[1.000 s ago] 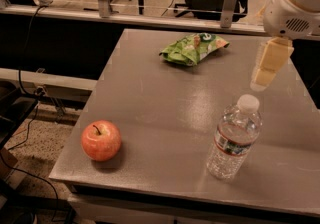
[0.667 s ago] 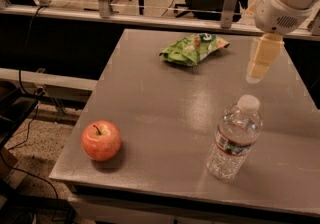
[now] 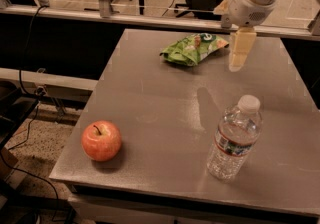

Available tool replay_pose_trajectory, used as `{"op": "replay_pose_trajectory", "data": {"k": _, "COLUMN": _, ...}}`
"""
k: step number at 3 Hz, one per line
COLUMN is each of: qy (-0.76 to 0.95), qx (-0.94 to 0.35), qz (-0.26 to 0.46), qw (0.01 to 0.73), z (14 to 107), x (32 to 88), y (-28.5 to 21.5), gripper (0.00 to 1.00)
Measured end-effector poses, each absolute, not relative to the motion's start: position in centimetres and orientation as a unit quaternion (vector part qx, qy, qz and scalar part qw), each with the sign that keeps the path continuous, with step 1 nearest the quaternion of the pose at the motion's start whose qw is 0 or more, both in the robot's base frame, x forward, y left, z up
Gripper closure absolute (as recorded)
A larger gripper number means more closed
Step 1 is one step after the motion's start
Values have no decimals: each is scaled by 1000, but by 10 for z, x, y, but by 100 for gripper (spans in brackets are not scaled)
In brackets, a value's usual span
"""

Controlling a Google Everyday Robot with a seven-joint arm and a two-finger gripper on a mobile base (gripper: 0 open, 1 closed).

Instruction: Move green rice chip bag near water bottle

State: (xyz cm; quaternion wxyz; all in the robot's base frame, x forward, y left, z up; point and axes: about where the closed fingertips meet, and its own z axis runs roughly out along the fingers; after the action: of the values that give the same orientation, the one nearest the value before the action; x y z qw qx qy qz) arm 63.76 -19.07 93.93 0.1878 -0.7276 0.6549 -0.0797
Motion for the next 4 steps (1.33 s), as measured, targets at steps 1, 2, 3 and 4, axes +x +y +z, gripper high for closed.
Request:
{"op": "replay_pose_trajectory", "data": {"k": 1, "qy": 628, "qx": -751, "qz": -83, "qw": 186, "z": 931, "x": 662, "y": -177, "gripper": 0}}
{"op": "replay_pose_trajectory", "data": {"k": 2, "qy": 595, "qx": -778, "qz": -85, "qw": 182, "z": 919, "x": 689, "y": -153, "gripper": 0}}
{"op": "replay_pose_trajectory", "data": {"k": 3, "qy": 570, "qx": -798, "qz": -83, "qw": 177, "z": 908, "x": 711, "y": -129, "gripper": 0}}
{"op": "replay_pose_trajectory", "data": {"k": 4, "qy": 548, "qx": -818, "qz": -82, "qw": 154, "z": 890, "x": 728, "y": -117, "gripper": 0}}
